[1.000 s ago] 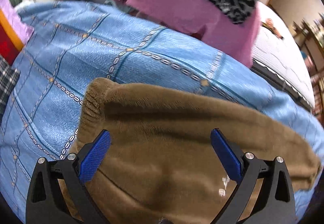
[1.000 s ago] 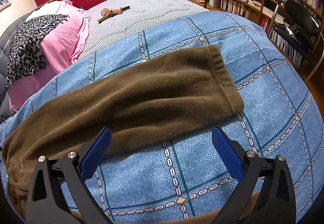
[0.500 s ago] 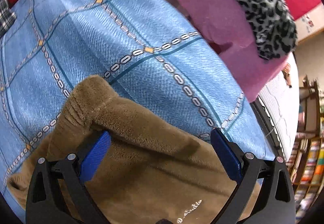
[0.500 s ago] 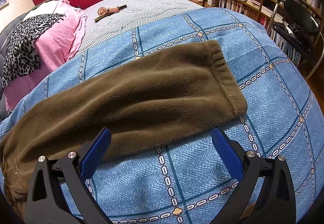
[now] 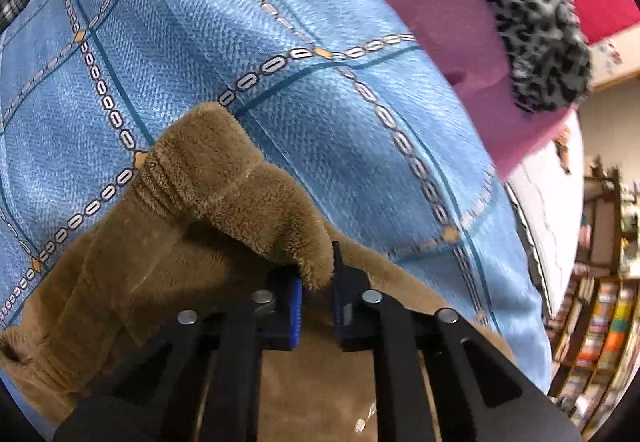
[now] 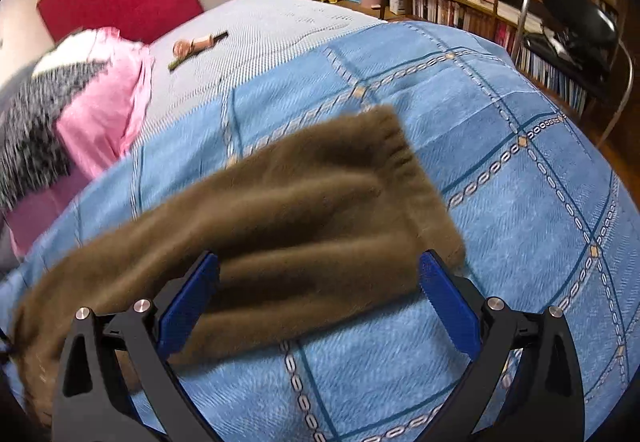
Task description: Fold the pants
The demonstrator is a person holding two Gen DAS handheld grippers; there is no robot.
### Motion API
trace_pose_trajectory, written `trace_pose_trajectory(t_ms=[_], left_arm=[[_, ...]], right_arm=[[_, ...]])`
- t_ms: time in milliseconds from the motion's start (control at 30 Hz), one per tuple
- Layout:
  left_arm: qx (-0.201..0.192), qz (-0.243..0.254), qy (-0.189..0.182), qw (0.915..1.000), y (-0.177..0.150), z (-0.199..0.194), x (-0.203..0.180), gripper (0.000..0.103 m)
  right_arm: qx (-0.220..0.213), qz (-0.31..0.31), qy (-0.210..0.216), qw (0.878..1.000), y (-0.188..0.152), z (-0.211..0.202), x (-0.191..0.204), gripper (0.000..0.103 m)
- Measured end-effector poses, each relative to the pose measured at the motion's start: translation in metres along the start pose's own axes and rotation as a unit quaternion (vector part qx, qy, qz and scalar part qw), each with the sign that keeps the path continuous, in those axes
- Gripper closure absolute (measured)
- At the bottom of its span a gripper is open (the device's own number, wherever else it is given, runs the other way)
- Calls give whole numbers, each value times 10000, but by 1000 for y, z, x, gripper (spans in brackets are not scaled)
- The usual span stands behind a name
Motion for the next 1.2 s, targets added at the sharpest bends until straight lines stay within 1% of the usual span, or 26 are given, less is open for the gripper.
trace_pose_trajectory(t_ms=[67,167,267,433,600,767,833,900,933,1000,1033,1100,1133,1167,1200], left_arm=[[-92,185,-154,9997,-11,-13,3,95],[-124,384,-374,9985,-28,-30,14,96],[-184,516,-538,9970,-41,-46,25,96],[-309,671,-807,9940,-61,-74,53,96],[-347,819,-816,9927,-74,-78,64,96],[-317,871,-916,9915,-102,-83,96,96],[-267,843,-912,9919,-112,-81,109,96],[-143,769,-925,9926,-122,-75,125,96],[-102,749,-947,9926,-124,-73,129,96],[-21,737,-997,9923,-134,-68,139,96],[11,738,-996,9923,-137,-66,142,96],[71,762,-1017,9919,-144,-63,146,96],[71,766,-1052,9915,-145,-63,148,96],[72,756,-1085,9912,-145,-64,149,96],[62,751,-1111,9910,-145,-66,150,96]], right_arm=[[-17,192,198,9996,17,-2,-3,3],[40,531,475,9974,34,2,-6,3],[70,844,641,9943,48,11,-11,3],[155,1385,676,9879,55,33,-27,3],[194,1959,722,9778,52,50,-41,3],[174,2142,671,9743,53,55,-50,3],[228,2175,587,9740,52,55,-54,5],[294,2225,421,9736,52,58,-56,16],[330,2228,329,9737,50,58,-58,19],[357,2194,175,9748,47,56,-62,32],[353,2183,115,9752,46,54,-63,36],[367,2168,12,9755,42,47,-67,56],[377,2160,64,9756,39,43,-69,62],[397,2166,193,9753,37,40,-68,77],[401,2165,250,9751,34,35,-66,85]])
Point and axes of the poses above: each gripper's, at about its wrist camera, not at the fingertips, and z roughly the way its jaws point, x to its left, y to its top, the point moved 8 cm from there along z, roughly the way its jaws point, and after that the axes turned 14 degrees about y, right-handed, at the moved point
